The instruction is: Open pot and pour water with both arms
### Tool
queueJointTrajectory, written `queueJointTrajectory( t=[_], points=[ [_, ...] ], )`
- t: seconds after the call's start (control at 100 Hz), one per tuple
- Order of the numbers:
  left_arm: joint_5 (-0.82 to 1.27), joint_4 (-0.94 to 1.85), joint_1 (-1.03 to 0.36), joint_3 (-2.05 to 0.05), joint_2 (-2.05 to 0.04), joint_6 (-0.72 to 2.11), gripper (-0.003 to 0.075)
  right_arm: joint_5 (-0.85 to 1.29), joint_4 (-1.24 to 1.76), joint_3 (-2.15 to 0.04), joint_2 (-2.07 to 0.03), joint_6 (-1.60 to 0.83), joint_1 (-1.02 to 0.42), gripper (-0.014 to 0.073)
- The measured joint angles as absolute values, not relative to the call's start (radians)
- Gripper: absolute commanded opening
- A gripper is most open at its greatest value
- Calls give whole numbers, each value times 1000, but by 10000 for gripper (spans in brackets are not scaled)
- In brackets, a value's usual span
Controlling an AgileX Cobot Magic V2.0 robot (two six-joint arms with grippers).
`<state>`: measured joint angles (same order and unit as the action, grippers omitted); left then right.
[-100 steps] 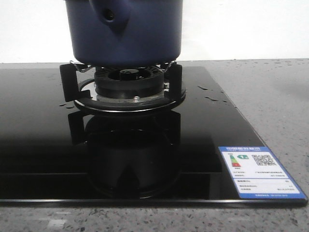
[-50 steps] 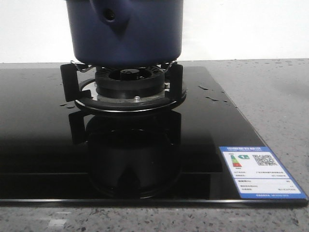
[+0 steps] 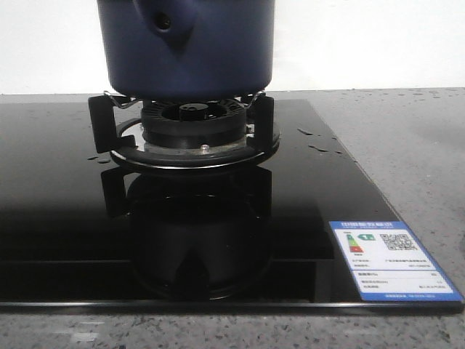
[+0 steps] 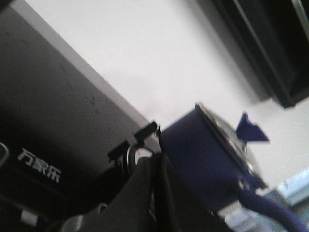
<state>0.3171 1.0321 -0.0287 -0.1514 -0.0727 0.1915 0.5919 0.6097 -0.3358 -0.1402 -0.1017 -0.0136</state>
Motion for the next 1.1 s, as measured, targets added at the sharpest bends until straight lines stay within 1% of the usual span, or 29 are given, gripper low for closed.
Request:
queueJointTrajectory(
  t=[0.19, 0.26, 0.33, 0.43, 0.54, 0.65, 0.71, 0.76, 0.81, 0.85, 0.88, 0.89, 0.9, 0.91, 0.92, 0.93, 0.94, 0.95, 0.96, 0.97, 0.98, 0.99, 1.0, 1.01, 1.02, 1.03, 1.04, 1.07, 1.1],
  points=[
    [611, 984, -29, -338, -299, 383, -17, 976, 588, -544, -391, -102, -14, -74],
    [718, 1016, -29, -410, -392, 493, -17, 1089, 608, -610, -475, -100, -14, -74],
    [845, 1094, -29, -478, -482, 640, -17, 1156, 663, -659, -536, -138, -14, -74],
    [999, 1265, -34, -555, -586, 860, -17, 1177, 796, -703, -573, -280, -14, -74],
    [1092, 1421, -55, -628, -679, 1058, -18, 1148, 928, -737, -575, -515, -14, -74],
    [1127, 1448, -94, -705, -765, 1167, -18, 1102, 984, -769, -575, -730, -14, -74],
    [1128, 1448, -119, -744, -806, 1235, -15, 1077, 994, -780, -575, -809, -14, -74],
    [1128, 1444, -144, -773, -841, 1304, 8, 1050, 999, -782, -575, -848, -14, -67],
    [1128, 1442, -166, -801, -879, 1382, 66, 1017, 999, -782, -575, -869, -14, -22],
    [1128, 1442, -180, -822, -902, 1447, 142, 991, 999, -782, -575, -878, -14, 32],
    [1128, 1440, -192, -834, -925, 1485, 204, 975, 999, -782, -575, -883, -14, 92],
    [1128, 1438, -194, -837, -929, 1503, 237, 968, 999, -782, -575, -883, -14, 129],
    [1128, 1438, -198, -842, -934, 1512, 253, 963, 1001, -782, -575, -883, -14, 148],
    [1128, 1435, -200, -845, -942, 1526, 288, 956, 1001, -782, -575, -885, -14, 189],
    [1128, 1435, -200, -851, -946, 1533, 305, 952, 1001, -782, -575, -885, -14, 211],
    [1128, 1435, -203, -853, -954, 1539, 322, 945, 1001, -782, -575, -887, -14, 257],
    [1125, 1433, -205, -858, -958, 1552, 356, 942, 1001, -782, -575, -888, -14, 305],
    [1126, 1433, -208, -861, -965, 1557, 373, 938, 1001, -782, -575, -887, -14, 305],
    [1123, 1431, -208, -863, -969, 1567, 405, 932, 1001, -782, -575, -887, -14, 353],
    [1121, 1431, -212, -868, -972, 1571, 420, 929, 1001, -782, -575, -887, -14, 378],
    [1118, 1429, -211, -870, -979, 1579, 449, 923, 1001, -782, -575, -889, -14, 426],
    [1115, 1429, -214, -874, -983, 1581, 463, 921, 1001, -782, -575, -889, -14, 449],
    [1111, 1429, -214, -876, -989, 1584, 475, 916, 1001, -782, -575, -889, -14, 493],
    [1105, 1429, -217, -879, -992, 1590, 498, 914, 1001, -782, -575, -889, -14, 514],
    [1101, 1429, -217, -881, -998, 1592, 508, 912, 1001, -782, -575, -889, -14, 535],
    [1098, 1428, -219, -882, -1001, 1595, 526, 909, 1001, -782, -575, -889, -14, 593],
    [1089, 1427, -219, -886, -1004, 1597, 533, 909, 1001, -782, -575, -889, -14, 593],
    [1073, 1427, -222, -890, -1017, 1602, 552, 901, 1001, -782, -575, -889, -14, 672],
    [1056, 1427, -225, -895, -1027, 1607, 554, 899, 1001, -782, -575, -891, -14, 663]
  ],
)
